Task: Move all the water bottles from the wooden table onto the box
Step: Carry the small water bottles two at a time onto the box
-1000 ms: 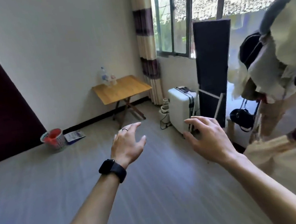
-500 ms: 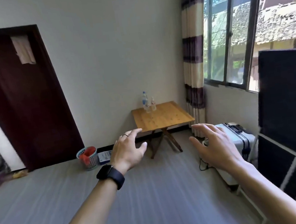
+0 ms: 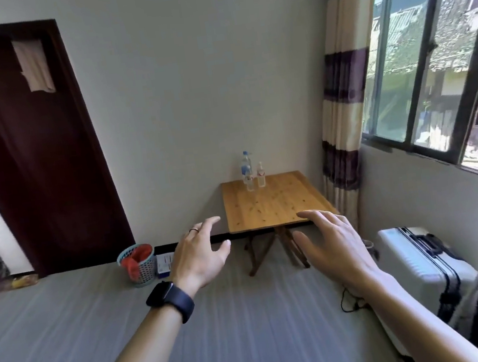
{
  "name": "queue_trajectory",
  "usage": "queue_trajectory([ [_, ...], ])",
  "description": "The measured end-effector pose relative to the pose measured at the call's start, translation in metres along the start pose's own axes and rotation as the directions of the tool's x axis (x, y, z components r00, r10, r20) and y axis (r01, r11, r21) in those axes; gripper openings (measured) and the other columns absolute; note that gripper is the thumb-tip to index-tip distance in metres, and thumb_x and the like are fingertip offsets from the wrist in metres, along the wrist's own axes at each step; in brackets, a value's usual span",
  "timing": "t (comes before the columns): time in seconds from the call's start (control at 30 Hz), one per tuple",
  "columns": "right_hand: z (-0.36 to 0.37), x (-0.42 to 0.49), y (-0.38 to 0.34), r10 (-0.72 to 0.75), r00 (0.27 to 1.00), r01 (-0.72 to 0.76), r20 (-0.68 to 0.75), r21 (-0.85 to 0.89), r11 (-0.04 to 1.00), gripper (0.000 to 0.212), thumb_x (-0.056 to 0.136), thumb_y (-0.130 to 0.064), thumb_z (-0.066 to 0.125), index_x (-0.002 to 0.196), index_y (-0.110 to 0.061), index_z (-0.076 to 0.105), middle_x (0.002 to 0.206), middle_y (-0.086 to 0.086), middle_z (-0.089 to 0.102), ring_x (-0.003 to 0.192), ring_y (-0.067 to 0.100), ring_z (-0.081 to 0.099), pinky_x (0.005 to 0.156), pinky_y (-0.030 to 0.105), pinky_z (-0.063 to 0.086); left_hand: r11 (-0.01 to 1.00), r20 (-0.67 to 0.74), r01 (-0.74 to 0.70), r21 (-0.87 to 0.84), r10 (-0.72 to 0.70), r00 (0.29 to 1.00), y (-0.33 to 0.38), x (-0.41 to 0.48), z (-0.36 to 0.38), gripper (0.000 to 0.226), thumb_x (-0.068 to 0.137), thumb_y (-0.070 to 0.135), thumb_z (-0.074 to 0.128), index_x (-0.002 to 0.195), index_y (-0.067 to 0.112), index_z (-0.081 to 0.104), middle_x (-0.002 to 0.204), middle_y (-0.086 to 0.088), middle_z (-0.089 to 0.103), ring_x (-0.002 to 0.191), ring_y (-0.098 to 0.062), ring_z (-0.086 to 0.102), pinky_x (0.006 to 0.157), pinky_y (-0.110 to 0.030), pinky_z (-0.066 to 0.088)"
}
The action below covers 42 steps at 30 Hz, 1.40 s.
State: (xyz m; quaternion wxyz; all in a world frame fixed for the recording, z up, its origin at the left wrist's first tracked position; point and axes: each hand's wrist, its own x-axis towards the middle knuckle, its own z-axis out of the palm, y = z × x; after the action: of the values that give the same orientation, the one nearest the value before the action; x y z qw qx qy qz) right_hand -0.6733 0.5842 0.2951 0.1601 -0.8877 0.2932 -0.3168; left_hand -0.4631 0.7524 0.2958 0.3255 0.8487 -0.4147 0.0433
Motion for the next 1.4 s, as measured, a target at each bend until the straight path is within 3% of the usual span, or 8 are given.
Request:
queue_trajectory([
  [0.57, 0.13, 0.306, 0.157, 0.098, 0.995, -0.097, -0.031, 0.011, 0.995, 0.045, 0.094, -0.05, 0.059, 0.137, -0.038, 0.053, 0.141, -0.011, 0.055, 0.136, 0.017, 0.041, 0.108, 0.036, 0.037, 0.998, 0.149, -0.055, -0.005, 0.055, 0.987, -0.041, 0.359, 0.164, 0.055, 0.096, 0.04, 0.058, 0.147, 0.028, 0.042, 0.15, 0.0, 0.047, 0.137, -0.022, 0.044, 0.111, -0.032, 0.036],
  [1.0, 0.251, 0.52, 0.292, 0.11, 0.986, -0.126, 0.124, 0.123, 0.984, 0.044, 0.095, -0.047, 0.058, 0.136, -0.031, 0.055, 0.137, -0.007, 0.059, 0.133, 0.019, 0.046, 0.101, 0.029, 0.036, 0.981, 0.157, 0.19, -0.032, -0.183, 0.971, -0.098, 0.556, 0.3, 0.052, 0.095, 0.037, 0.061, 0.144, 0.03, 0.046, 0.148, 0.001, 0.049, 0.138, -0.02, 0.042, 0.108, -0.032, 0.036],
  [1.3, 0.362, 0.645, 0.347, 0.156, 0.961, -0.185, 0.229, 0.111, 0.977, 0.042, 0.096, -0.046, 0.059, 0.135, -0.034, 0.055, 0.136, -0.012, 0.057, 0.132, 0.015, 0.045, 0.101, 0.024, 0.033, 0.949, 0.264, 0.291, -0.121, -0.252, 0.931, -0.176, 0.686, 0.406, 0.052, 0.096, 0.04, 0.06, 0.144, 0.033, 0.044, 0.145, -0.001, 0.05, 0.136, -0.019, 0.042, 0.097, -0.024, 0.036],
  [1.4, 0.399, 0.688, 0.359, 0.214, 0.94, -0.246, 0.266, 0.095, 0.965, 0.041, 0.095, -0.046, 0.059, 0.135, -0.036, 0.055, 0.135, -0.013, 0.057, 0.132, 0.015, 0.046, 0.101, 0.026, 0.034, 0.929, 0.313, 0.339, -0.149, -0.281, 0.907, -0.202, 0.737, 0.435, 0.052, 0.096, 0.041, 0.059, 0.145, 0.033, 0.042, 0.144, -0.001, 0.05, 0.134, -0.02, 0.044, 0.097, -0.028, 0.041],
])
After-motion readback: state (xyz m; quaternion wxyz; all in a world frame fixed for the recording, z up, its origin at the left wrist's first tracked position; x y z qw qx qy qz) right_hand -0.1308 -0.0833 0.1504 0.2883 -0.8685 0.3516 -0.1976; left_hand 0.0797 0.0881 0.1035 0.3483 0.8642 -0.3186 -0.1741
